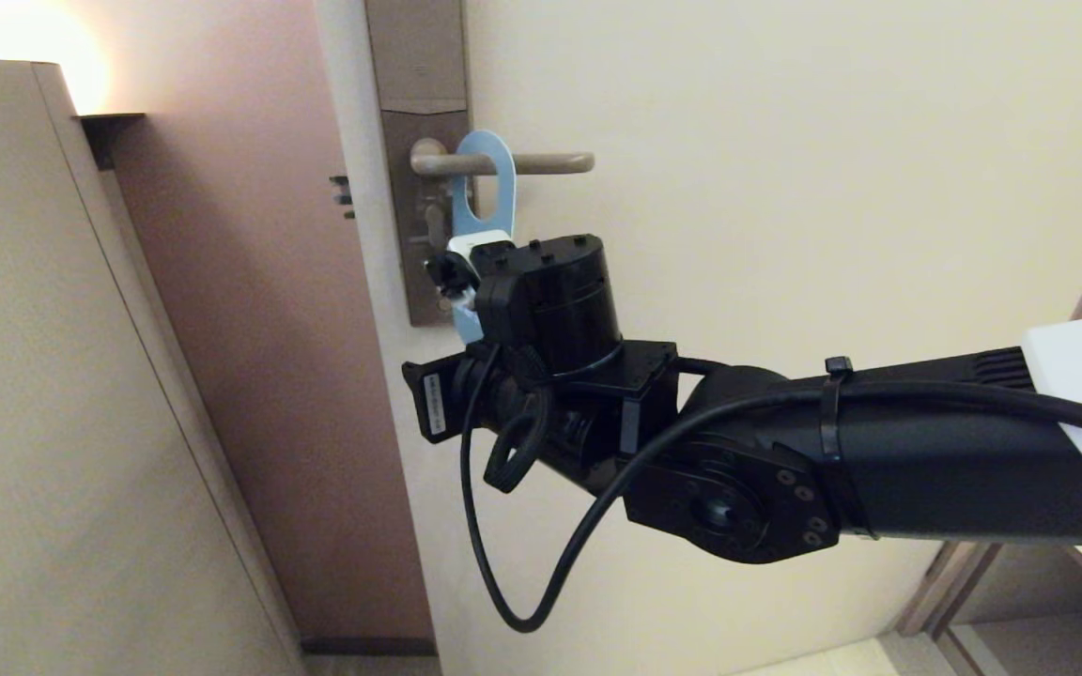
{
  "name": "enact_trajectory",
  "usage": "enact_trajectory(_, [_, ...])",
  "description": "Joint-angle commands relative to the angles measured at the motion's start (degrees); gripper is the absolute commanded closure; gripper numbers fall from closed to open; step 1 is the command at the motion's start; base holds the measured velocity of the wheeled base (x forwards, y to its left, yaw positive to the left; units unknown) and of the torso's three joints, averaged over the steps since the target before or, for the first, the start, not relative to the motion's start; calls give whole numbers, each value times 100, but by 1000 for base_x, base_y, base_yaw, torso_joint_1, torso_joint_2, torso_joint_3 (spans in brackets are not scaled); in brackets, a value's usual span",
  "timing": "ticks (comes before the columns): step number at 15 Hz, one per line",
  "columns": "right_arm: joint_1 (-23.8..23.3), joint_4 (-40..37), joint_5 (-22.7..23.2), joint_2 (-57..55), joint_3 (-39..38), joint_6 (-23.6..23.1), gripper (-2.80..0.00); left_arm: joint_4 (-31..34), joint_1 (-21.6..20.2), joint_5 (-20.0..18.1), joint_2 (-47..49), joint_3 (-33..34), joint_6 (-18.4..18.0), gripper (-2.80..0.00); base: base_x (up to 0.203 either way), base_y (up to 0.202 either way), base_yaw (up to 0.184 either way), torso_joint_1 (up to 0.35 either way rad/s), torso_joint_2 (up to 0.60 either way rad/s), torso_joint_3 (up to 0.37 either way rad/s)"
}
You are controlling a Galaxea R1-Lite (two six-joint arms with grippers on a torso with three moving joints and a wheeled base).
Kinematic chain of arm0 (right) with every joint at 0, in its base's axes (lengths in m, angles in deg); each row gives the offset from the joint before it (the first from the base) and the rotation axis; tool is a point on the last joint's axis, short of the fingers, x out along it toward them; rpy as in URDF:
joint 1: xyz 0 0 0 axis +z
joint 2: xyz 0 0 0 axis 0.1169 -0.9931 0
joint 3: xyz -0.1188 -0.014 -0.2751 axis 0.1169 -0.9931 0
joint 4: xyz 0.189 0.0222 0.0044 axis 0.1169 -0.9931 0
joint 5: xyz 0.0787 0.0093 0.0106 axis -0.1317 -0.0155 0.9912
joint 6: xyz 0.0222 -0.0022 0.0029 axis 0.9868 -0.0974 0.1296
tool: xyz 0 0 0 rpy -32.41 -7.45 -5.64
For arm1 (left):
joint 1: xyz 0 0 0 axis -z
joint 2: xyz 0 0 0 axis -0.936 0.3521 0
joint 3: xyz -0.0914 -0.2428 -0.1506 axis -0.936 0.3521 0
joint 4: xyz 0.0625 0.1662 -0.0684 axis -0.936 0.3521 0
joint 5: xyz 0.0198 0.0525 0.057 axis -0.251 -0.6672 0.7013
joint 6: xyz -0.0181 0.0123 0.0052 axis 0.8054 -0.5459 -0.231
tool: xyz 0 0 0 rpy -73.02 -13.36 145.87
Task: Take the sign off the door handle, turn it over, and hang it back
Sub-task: Hang the sign back with the other side facing out
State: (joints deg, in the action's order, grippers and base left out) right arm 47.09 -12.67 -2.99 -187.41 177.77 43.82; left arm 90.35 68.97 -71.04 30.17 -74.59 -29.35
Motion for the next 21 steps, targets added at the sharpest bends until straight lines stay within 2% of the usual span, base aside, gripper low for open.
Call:
enact_trajectory(1, [-1, 22, -23, 33, -5, 6, -280, 0, -2, 4, -2, 0, 2, 0, 0, 0, 0, 0, 0, 0])
enact_trajectory(7, [-13, 13, -29, 390, -405, 11, -280, 0, -2, 4, -2, 0, 2, 0, 0, 0, 0, 0, 0, 0])
enact_trajectory(11, [-215, -322, -40, 945, -873, 6, -280, 0, -2, 4, -2, 0, 2, 0, 0, 0, 0, 0, 0, 0])
enact_trajectory(14, [-558, -381, -126, 1314, -1237, 11, -280, 0, -2, 4, -2, 0, 2, 0, 0, 0, 0, 0, 0, 0])
enact_trajectory(18, [-817, -373, -216, 1474, -1213, 6, -280, 0, -2, 4, -2, 0, 2, 0, 0, 0, 0, 0, 0, 0])
enact_trajectory(21, [-824, -373, -216, 1501, -1214, 6, -280, 0, -2, 4, -2, 0, 2, 0, 0, 0, 0, 0, 0, 0])
